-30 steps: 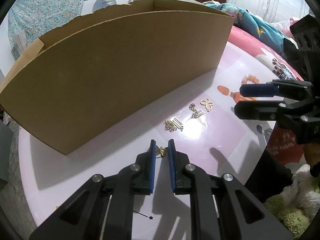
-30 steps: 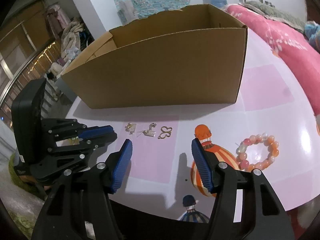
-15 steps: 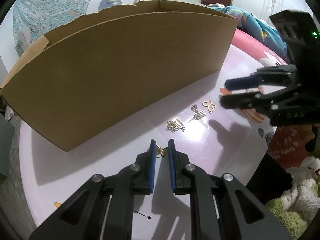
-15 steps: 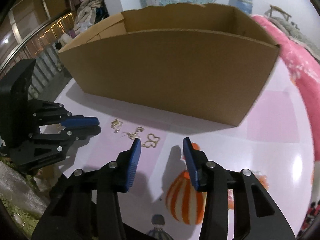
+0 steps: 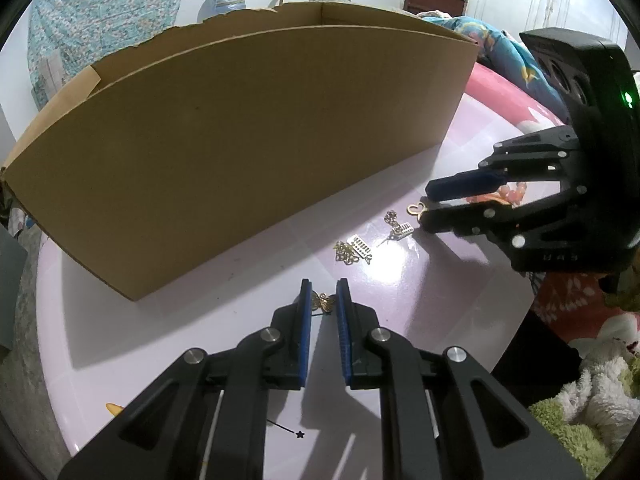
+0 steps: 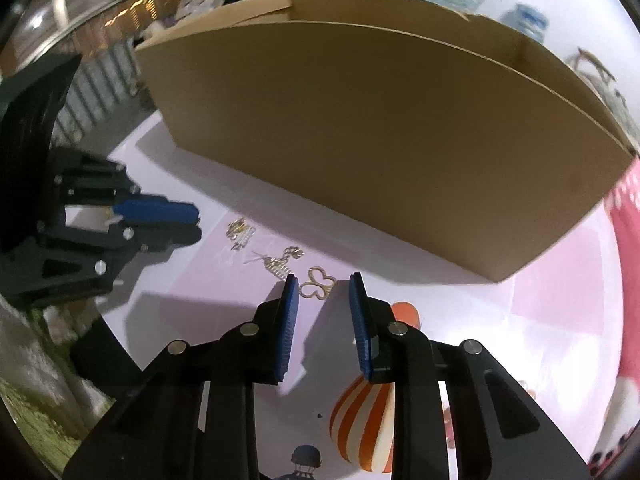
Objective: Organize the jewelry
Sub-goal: 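Hold the gold earring with the left tool while the right tool closes on the butterfly-outline earring, then carry both earrings over the box and open both tools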
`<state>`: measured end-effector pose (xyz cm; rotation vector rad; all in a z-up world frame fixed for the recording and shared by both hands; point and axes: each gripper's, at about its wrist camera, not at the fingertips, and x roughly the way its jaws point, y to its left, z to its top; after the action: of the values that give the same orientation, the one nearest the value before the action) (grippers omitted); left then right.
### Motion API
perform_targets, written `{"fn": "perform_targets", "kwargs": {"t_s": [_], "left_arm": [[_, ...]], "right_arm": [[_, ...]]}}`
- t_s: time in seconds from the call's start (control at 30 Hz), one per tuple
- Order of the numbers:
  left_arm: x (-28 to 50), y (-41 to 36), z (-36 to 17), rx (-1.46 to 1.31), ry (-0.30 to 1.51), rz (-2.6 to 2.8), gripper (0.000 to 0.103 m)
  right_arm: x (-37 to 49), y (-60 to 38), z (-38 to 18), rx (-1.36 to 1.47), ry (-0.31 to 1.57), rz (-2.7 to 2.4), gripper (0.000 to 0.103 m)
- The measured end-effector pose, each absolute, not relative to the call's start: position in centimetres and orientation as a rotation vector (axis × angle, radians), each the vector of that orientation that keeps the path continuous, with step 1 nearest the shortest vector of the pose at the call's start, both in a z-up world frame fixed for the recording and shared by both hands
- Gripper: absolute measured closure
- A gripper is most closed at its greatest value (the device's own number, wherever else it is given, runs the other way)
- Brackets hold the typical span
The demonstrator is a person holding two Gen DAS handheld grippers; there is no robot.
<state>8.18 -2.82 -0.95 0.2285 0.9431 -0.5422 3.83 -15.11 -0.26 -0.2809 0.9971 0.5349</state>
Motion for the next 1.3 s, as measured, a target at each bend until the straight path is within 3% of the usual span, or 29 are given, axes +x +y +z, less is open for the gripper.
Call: {"fn": "perform_targets", "kwargs": {"t_s": [0.17,0.27,1.3], "left_arm": [[8.2,-2.8,-0.9,0.230,0.943,-0.543,0.091],[8.2,-2.9,-0.9,0.229,0.943,-0.542,0.091],[7.5,-2.1,0.3,0.206,0.919,-0.563,0.091]], "right_arm": [[4.0,-14.4,-0.4,-0.331,0.989,0.563,0.079],[4.0,-14.3,-0.5,-0.334,0.991,0.575,0.085],[1.6,-17.3,2.4,-0.186,0.938,0.491,0.086]]}}
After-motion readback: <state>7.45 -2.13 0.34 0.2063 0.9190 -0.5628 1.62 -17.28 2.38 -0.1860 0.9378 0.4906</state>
